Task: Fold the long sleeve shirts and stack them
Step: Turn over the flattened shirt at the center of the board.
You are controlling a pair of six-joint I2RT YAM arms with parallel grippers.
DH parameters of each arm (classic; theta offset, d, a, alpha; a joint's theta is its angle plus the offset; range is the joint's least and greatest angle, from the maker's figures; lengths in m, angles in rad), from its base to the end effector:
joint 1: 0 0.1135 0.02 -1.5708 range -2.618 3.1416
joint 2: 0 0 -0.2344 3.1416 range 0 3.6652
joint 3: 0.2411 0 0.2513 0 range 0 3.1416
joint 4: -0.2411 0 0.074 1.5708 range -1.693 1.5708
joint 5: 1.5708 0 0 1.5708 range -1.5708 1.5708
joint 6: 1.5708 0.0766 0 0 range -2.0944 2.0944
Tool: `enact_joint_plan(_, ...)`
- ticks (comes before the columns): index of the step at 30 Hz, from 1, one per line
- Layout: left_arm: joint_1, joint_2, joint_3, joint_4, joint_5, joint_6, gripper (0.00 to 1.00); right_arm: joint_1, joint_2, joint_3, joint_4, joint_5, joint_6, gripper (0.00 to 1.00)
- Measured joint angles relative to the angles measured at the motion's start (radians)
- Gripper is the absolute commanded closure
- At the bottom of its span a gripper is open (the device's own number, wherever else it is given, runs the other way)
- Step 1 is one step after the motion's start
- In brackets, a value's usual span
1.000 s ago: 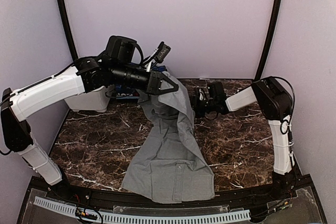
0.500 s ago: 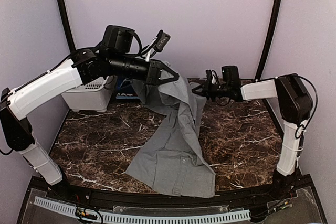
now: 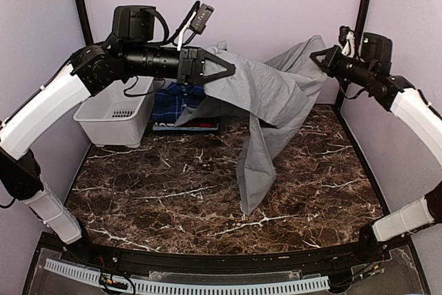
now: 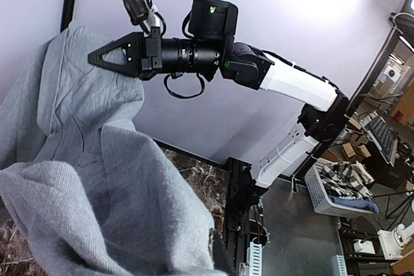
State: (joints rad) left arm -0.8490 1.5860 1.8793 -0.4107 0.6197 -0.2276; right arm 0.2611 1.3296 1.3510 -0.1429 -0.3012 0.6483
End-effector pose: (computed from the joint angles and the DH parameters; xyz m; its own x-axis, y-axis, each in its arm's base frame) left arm 0.2145 -0.3111 0.4599 -0.2993 0.0620 -0.9522 0.9491 0.1220 -0.2904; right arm 0.3349 0.1130 0.3885 -0.4140 0.4863 -0.7695 -0.3526 0.6937 0.6280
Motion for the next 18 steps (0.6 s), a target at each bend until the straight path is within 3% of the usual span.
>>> enact_joint_plan(7, -0.014, -0.101, 0.000, 0.005, 0.052, 0.046, 1.00, 0.000, -0.215, 0.142, -0.122, 0.095, -0.051, 1.00)
enact_joint_plan(12, 0.001, -0.193, 0.007, 0.011, -0.064, 0.076, 1.00, 0.001, -0.198, 0.302, -0.183, 0.099, -0.072, 1.00)
enact_joint_plan(14, 0.065, -0.205, 0.013, 0.020, -0.092, 0.055, 1.00, 0.005, -0.162, 0.350, -0.202, 0.093, -0.079, 1.00)
enact_joint_plan(18, 0.313, -0.150, 0.010, 0.035, -0.097, -0.048, 1.00, 0.020, -0.035, 0.406, -0.219, 0.056, -0.098, 1.00)
